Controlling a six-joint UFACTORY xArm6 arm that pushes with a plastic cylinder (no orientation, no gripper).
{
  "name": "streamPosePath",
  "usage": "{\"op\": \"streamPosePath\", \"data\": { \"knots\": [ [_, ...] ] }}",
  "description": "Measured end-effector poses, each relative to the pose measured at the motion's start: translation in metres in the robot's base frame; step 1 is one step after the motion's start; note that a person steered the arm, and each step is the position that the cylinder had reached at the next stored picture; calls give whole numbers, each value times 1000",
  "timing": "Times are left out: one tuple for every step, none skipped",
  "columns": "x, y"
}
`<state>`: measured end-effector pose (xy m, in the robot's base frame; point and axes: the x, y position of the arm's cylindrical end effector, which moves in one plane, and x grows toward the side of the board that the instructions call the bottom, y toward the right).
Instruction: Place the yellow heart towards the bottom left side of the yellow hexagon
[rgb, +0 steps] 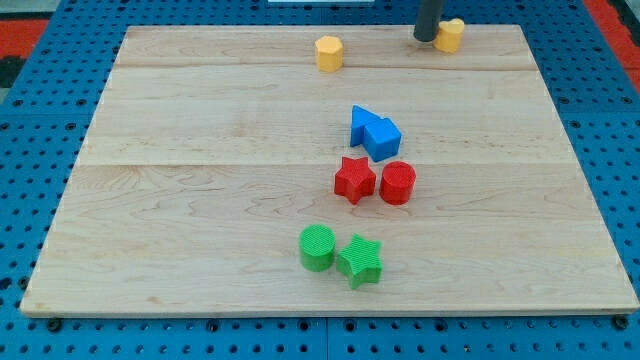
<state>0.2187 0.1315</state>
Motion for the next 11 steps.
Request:
{"op": "streamPosePath", "data": {
  "knots": [
    [55,-49],
    [79,-112],
    [55,-187],
    [33,-164],
    [22,-102],
    [20,-56],
    [36,-66],
    [39,-49],
    [37,-19],
    [37,-17],
    [37,-17]
  ]
}}
